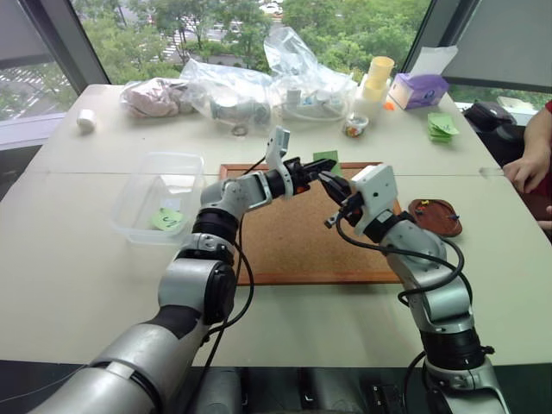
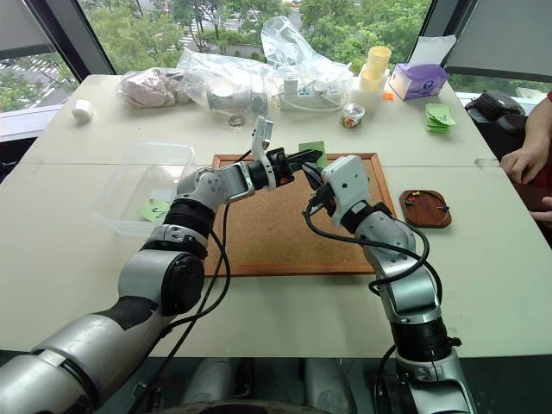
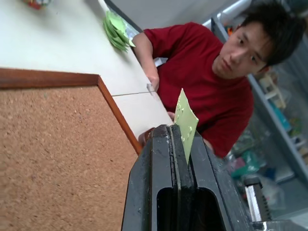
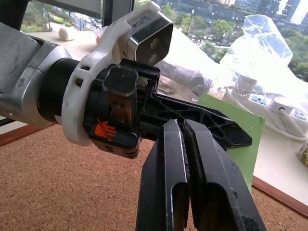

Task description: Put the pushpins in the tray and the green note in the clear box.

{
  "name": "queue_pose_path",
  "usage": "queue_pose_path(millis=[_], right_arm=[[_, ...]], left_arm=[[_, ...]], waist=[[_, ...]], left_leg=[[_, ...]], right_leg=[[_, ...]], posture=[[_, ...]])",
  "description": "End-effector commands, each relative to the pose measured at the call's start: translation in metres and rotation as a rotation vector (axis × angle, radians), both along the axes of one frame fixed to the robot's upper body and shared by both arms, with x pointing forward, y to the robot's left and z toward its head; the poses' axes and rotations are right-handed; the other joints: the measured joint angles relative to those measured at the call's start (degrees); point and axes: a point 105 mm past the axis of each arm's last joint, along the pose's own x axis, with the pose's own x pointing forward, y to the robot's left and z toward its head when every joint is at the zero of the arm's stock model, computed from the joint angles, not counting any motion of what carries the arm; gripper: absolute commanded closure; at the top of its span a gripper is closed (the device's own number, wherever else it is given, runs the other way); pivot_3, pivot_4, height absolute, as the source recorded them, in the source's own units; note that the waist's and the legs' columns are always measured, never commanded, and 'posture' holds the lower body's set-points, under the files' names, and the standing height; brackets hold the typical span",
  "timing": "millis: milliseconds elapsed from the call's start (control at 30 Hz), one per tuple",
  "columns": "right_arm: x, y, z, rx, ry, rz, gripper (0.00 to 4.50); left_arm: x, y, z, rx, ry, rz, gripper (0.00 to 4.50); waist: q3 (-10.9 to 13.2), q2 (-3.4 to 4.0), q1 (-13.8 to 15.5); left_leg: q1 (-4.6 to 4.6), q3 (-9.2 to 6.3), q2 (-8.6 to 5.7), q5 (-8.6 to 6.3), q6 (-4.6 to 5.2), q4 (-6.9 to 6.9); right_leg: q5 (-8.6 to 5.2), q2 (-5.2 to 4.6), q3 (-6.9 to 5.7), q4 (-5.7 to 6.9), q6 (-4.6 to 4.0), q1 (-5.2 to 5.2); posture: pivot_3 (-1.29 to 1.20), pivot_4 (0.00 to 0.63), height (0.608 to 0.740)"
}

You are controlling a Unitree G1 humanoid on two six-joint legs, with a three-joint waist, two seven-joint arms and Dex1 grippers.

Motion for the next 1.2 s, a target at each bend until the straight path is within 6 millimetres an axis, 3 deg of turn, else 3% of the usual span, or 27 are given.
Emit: queue_pose_path(millis=[33, 333, 500, 567, 633, 667, 733, 867, 1133, 1200], right_arm=[[-0.003, -0.003, 0.020, 0.118, -0.051, -0.030, 4.50], [-0.001, -0.008, 0.023, 0.251, 0.002, -0.047, 4.50], [0.002, -0.034, 0.027, 0.365, 0.036, -0.133, 4.50], [0.006, -0.071, 0.021, 0.336, 0.047, -0.292, 4.50], [0.008, -0.137, -0.005, 0.212, 0.115, -0.580, 4.50], [0.006, -0.161, -0.020, 0.148, 0.170, -0.668, 4.50], [0.003, -0.180, -0.035, 0.096, 0.230, -0.726, 4.50], [0.006, -0.193, -0.054, 0.066, 0.293, -0.754, 4.50], [0.022, -0.202, -0.066, 0.082, 0.312, -0.754, 4.50], [0.023, -0.203, -0.067, 0.081, 0.309, -0.756, 3.88]], left_arm=[[0.003, 0.009, 0.015, -0.001, -0.101, 0.005, 4.46], [0.009, 0.020, 0.018, -0.044, -0.071, 0.038, 4.46], [0.005, 0.022, 0.021, -0.037, -0.099, 0.020, 4.46], [-0.001, 0.023, 0.021, 0.011, -0.157, -0.011, 4.46], [-0.016, 0.022, 0.018, 0.077, -0.248, -0.075, 4.46], [-0.024, 0.021, 0.014, 0.114, -0.288, -0.105, 4.46], [-0.037, 0.017, 0.008, 0.155, -0.328, -0.150, 4.46], [-0.052, 0.012, -0.001, 0.166, -0.320, -0.190, 4.46], [-0.052, 0.010, -0.008, 0.169, -0.278, -0.153, 4.46], [-0.051, 0.012, -0.008, 0.169, -0.274, -0.144, 4.50]], waist=[[0.0, 0.00, -0.1], [0.0, 0.00, 0.1], [0.0, 0.00, 0.1], [0.0, 0.01, 0.1], [0.0, 0.08, 0.3], [-0.1, 0.07, 0.4], [-0.1, 0.07, 0.3], [-0.1, 0.12, -0.3], [-0.1, 0.21, -0.2], [-0.1, 0.21, -0.2]], left_leg=[[0.01, 0.00, 0.01, 0.00, -0.01, 0.00], [0.00, -0.01, 0.01, 0.02, -0.03, 0.00], [-0.01, -0.03, 0.02, 0.02, -0.03, 0.00], [-0.01, -0.02, 0.05, 0.02, -0.02, 0.00], [-0.01, -0.02, 0.06, 0.02, -0.02, -0.01], [-0.01, -0.03, 0.05, 0.01, -0.02, -0.02], [0.01, -0.03, 0.04, -0.01, 0.03, -0.02], [0.15, 0.10, 0.12, 0.02, -0.03, -0.02], [0.74, 0.17, 0.06, 0.07, -0.11, -0.10], [0.73, 0.17, 0.12, 0.07, -0.11, -0.10]], right_leg=[[0.00, 0.01, 0.00, 0.00, 0.00, 0.00], [0.00, -0.03, 0.00, 0.02, 0.00, 0.00], [0.00, -0.02, 0.00, 0.02, 0.00, 0.00], [0.00, -0.04, 0.00, 0.02, 0.00, 0.00], [0.00, -0.04, 0.00, 0.02, 0.00, 0.00], [0.00, -0.09, 0.00, 0.02, 0.00, 0.03], [0.00, -0.14, 0.01, -0.02, 0.00, 0.10], [0.00, 0.00, 0.15, 0.04, 0.00, 0.09], [0.00, 0.13, 0.32, 0.19, -0.01, 0.48], [0.00, 0.08, 0.32, 0.18, -0.01, 0.48]], posture=[[0.00, 0.150, 0.738], [0.00, 0.150, 0.738], [0.00, 0.150, 0.738], [0.00, 0.150, 0.738], [0.00, 0.150, 0.738], [0.00, 0.150, 0.738], [0.00, 0.150, 0.738], [0.00, 0.150, 0.738], [0.00, 0.150, 0.738], [0.00, 0.150, 0.738]])
